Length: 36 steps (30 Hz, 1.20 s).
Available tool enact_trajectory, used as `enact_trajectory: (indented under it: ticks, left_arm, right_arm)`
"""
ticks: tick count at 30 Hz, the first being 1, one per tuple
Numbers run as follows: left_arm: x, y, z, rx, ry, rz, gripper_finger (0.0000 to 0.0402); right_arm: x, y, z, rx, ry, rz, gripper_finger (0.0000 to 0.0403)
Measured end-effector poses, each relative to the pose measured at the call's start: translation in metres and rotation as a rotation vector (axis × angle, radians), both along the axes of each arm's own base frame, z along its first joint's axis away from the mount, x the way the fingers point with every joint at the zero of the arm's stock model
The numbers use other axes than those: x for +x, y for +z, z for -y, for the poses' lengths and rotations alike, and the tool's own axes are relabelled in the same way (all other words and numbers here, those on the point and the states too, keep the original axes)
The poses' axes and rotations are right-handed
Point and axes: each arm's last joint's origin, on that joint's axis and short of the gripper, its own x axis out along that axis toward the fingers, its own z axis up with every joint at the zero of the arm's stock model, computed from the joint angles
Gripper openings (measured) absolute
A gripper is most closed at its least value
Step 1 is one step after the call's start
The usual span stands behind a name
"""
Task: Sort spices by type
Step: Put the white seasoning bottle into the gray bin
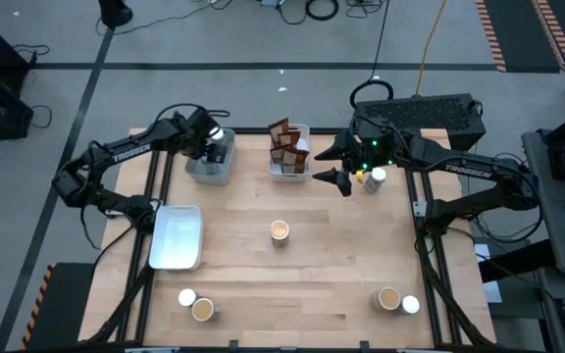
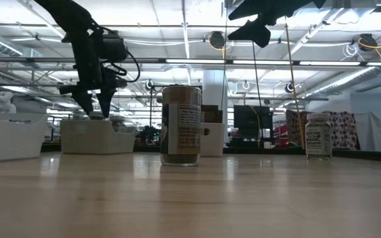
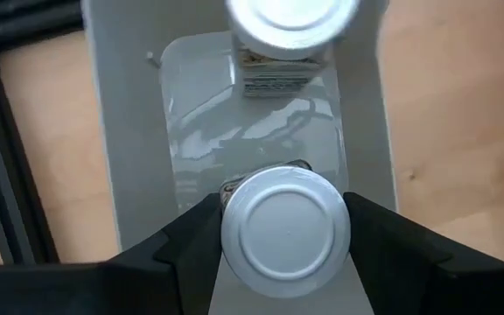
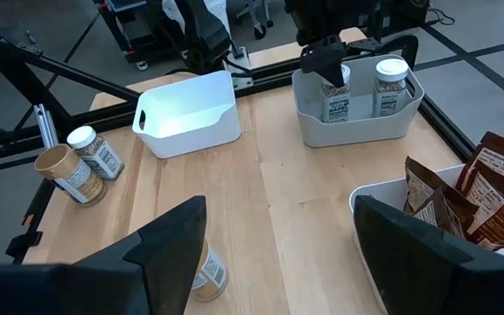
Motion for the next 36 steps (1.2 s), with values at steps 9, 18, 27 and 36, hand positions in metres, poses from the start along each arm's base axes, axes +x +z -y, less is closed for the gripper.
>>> enact_trajectory:
  ticks: [9, 18, 27, 36]
  left_arm:
    - [0.003, 0.018, -0.008, 0.098, -0.273, -0.056, 0.0212]
    - [-0.008, 0.024, -0.020, 0.147, -0.508, -0.124, 0.0216]
    - [-0.009, 0.024, -0.020, 0.227, -0.871, -0.249, 0.0220]
    - [-0.009, 0.024, -0.020, 0.297, -1.198, -0.375, 0.0221]
  right_arm:
    - [0.000, 0.000, 0.000, 0.000, 0.000, 0.000, 0.0272]
    - [0.000, 0.000, 0.000, 0.017, -0.007, 0.000, 0.0272]
    - [0.000, 0.000, 0.000, 0.034, -0.015, 0.000, 0.0272]
    - [0.000, 0.000, 0.000, 0.042, -0.018, 0.000, 0.0272]
